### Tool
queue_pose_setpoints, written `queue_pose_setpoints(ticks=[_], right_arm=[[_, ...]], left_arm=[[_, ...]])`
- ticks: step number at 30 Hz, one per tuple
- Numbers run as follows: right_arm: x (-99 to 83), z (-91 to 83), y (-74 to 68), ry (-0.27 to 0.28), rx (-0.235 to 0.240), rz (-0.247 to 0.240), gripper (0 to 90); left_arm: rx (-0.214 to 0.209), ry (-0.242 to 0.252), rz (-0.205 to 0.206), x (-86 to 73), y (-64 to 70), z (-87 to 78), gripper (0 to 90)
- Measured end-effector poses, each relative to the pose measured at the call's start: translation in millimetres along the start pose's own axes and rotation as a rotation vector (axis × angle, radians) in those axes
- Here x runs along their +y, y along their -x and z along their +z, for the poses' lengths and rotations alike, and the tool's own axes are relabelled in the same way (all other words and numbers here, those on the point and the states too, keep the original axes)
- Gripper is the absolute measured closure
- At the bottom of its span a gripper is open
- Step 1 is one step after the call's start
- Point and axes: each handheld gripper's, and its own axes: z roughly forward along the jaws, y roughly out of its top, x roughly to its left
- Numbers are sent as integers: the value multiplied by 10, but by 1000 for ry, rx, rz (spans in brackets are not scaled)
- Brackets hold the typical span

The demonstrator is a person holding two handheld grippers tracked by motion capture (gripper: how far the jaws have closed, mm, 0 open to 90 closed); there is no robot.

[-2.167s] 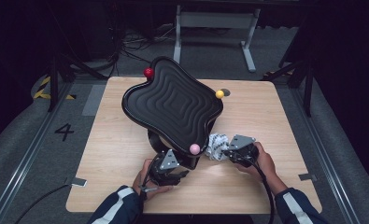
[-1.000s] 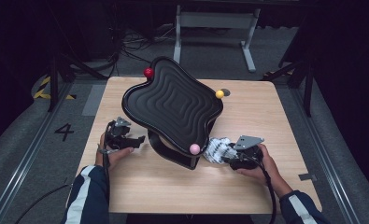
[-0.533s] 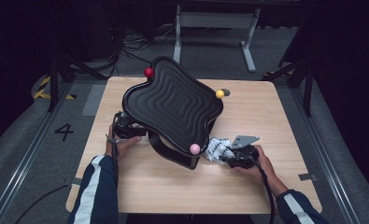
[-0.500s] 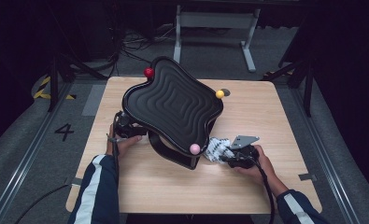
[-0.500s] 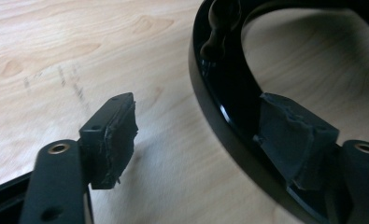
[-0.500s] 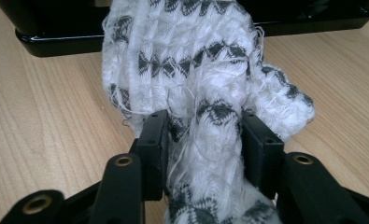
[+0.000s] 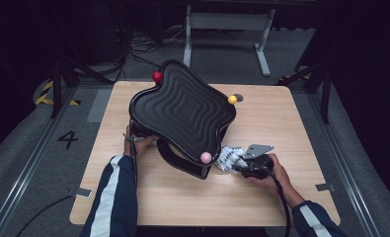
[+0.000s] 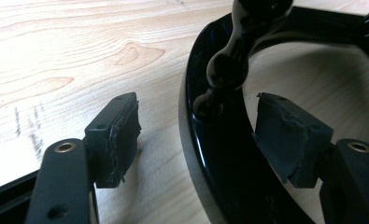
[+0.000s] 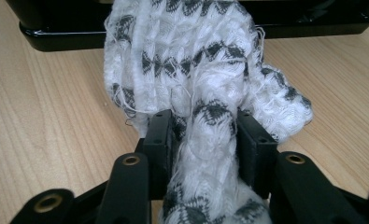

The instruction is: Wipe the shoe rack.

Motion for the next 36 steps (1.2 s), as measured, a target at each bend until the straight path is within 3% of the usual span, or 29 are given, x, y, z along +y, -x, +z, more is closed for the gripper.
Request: queue_pose_setpoints(ticks=[4, 6, 7, 8, 9, 10, 16, 17, 19, 21, 22, 23, 25, 26, 27, 28, 30, 34, 35, 36], right_arm=[[-7, -23, 7, -9, 12, -6, 670], [-11, -39, 7, -13, 16, -13, 699], [-12, -45, 3, -18, 22, -18, 722], [-12, -45, 3, -18, 22, -18, 722], [-10, -57, -2, -26, 31, -31, 739], [-2, -72, -14, -38, 46, -56, 752], [14, -113, -66, -51, 84, -81, 767], [20, -145, -126, -42, 120, -92, 771], [45, -192, -215, -9, 198, -72, 772], [93, -221, -379, -11, 213, -137, 772], [93, -221, -379, -11, 213, -137, 772], [150, -210, -568, -12, 245, -191, 772], [205, -205, -699, -3, 279, -212, 773], [205, -205, -699, -3, 279, -212, 773], [241, -205, -771, 13, 310, -215, 772], [308, -193, -907, 15, 299, -251, 773], [379, -141, -1029, 22, 277, -276, 773], [430, -38, -1076, 34, 229, -270, 773], [436, 32, -1071, 48, 198, -263, 774], [432, 64, -1079, 51, 160, -279, 775]], left_arm=[[37, -21, 19, 71, 32, 44, 334], [73, 3, 31, 103, 63, 46, 378], [76, 16, 64, 120, 63, 20, 419], [76, 16, 64, 120, 63, 20, 444], [63, 55, 64, 137, 67, -17, 444], [69, 65, 61, 149, 69, -23, 508], [45, 68, 62, 176, 100, -21, 661], [37, 74, 54, 174, 113, -13, 704], [36, 60, 79, 181, 127, -17, 737], [87, 86, 81, 170, 156, 1, 741], [87, 86, 81, 170, 156, 1, 741], [105, 102, 76, 161, 166, 10, 743], [95, 105, 57, 155, 178, 17, 743], [95, 105, 57, 155, 178, 17, 743], [83, 88, 71, 160, 162, -1, 743], [72, 86, 63, 158, 164, 0, 744], [82, 80, 73, 164, 163, -7, 744], [97, 95, 74, 143, 169, -13, 744], [81, 98, 58, 133, 176, -14, 743], [54, 68, 72, 130, 147, -59, 743]])
